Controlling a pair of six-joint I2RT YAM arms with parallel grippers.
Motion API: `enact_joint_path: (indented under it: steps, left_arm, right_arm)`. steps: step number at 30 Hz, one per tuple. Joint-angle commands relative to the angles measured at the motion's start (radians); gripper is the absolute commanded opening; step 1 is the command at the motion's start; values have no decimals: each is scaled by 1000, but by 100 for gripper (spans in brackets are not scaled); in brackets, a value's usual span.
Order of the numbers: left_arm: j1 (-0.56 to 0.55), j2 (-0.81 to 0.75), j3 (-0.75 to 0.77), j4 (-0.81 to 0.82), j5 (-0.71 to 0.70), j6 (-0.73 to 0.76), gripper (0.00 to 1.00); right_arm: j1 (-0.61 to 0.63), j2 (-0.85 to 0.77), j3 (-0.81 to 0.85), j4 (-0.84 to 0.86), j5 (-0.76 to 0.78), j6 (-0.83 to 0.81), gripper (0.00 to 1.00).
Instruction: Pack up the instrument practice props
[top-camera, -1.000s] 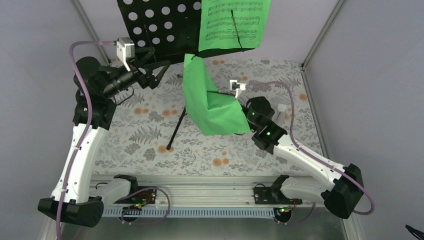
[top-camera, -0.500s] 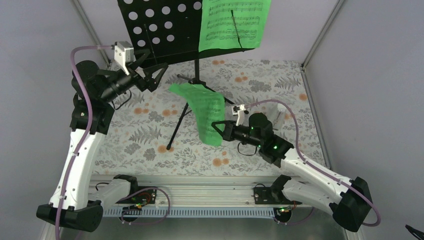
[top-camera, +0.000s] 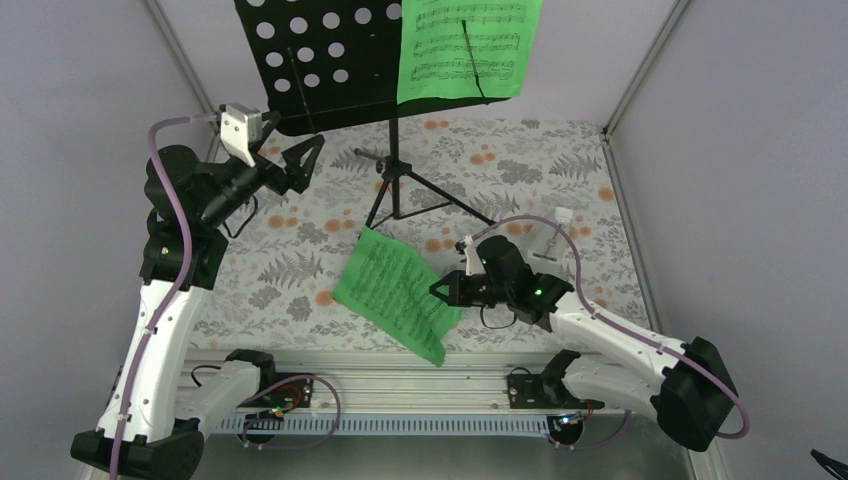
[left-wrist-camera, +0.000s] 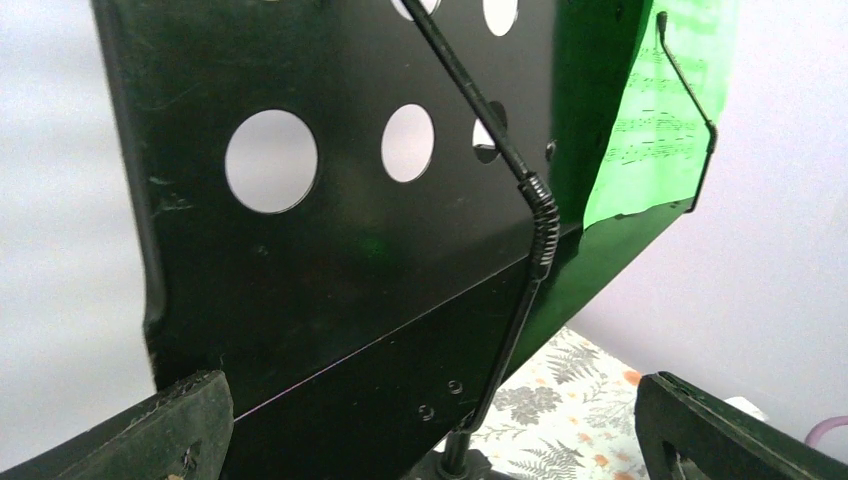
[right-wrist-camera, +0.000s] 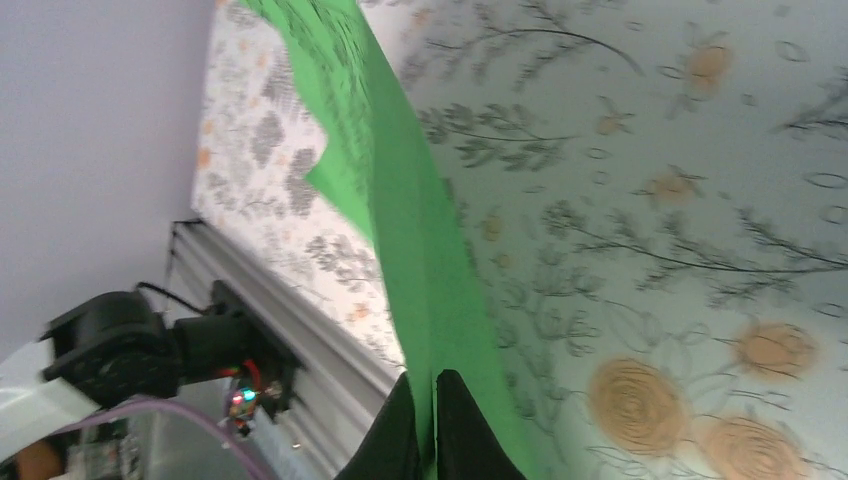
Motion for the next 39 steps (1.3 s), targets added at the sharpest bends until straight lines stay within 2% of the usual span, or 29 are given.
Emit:
enact_joint_path:
  steps: [1,8,16,24,39]
  left_arm:
    - [3,-6,-42,-26,-62,20,100]
    - [3,-11,-85,-18,-87,33,100]
    - [3,-24,-136,-9,-136,53,100]
    - [3,-45,-167,-10,-171,69,100]
    - [2,-101,-159,-38,-178,67,100]
  right_arm:
    - [-8,25,-22,-58,101,-58,4]
    - [-8,67,5,-137,349,-176,4]
    - [-15,84,7,-160,513,-166,4]
    - [-64,68,1,-113,541,-130,4]
    - [-199,8,17,-121,585,-193,4]
